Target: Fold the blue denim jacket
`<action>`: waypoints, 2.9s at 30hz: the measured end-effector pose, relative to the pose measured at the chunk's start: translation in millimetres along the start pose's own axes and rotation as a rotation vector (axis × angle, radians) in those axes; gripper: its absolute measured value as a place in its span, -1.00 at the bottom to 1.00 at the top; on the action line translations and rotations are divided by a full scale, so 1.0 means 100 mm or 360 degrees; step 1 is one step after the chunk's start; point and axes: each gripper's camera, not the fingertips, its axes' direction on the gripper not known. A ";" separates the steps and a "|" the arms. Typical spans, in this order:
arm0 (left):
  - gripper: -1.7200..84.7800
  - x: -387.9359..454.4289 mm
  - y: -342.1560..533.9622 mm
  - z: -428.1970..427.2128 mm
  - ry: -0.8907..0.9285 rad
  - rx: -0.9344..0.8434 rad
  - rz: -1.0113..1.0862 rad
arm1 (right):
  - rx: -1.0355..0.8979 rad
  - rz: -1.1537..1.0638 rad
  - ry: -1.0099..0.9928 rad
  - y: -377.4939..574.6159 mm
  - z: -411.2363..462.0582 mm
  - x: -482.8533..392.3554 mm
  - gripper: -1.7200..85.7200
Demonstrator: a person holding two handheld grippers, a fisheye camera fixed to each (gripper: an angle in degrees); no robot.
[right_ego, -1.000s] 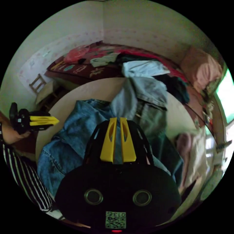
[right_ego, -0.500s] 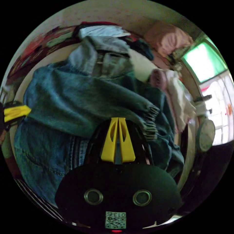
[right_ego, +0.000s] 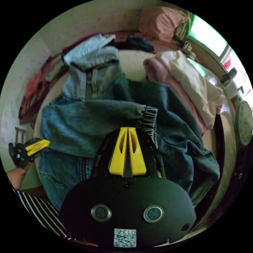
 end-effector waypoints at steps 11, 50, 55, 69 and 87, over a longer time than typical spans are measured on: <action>-0.96 -0.13 -0.40 -0.68 0.0135 0.0444 -0.0110 | 0.0036 0.0345 0.0693 1.38 -0.89 1.51 -0.70; -0.77 -0.97 0.38 -0.31 0.0594 0.0374 -0.1157 | 0.0589 -0.2098 0.0352 1.60 -0.80 -2.19 -0.85; -0.71 -0.67 0.33 -0.57 0.0804 0.0646 -0.0936 | 0.0839 -0.1874 0.0149 1.28 -1.65 -1.57 -0.63; -0.88 -0.16 0.13 -0.25 0.0506 0.0183 -0.0766 | 0.0083 -0.0905 -0.0067 -1.04 -0.17 -0.13 -0.71; -0.96 -0.85 1.34 -0.46 0.0373 0.0284 -0.1615 | 0.0091 -0.0496 0.0122 -1.48 -0.08 0.95 -0.80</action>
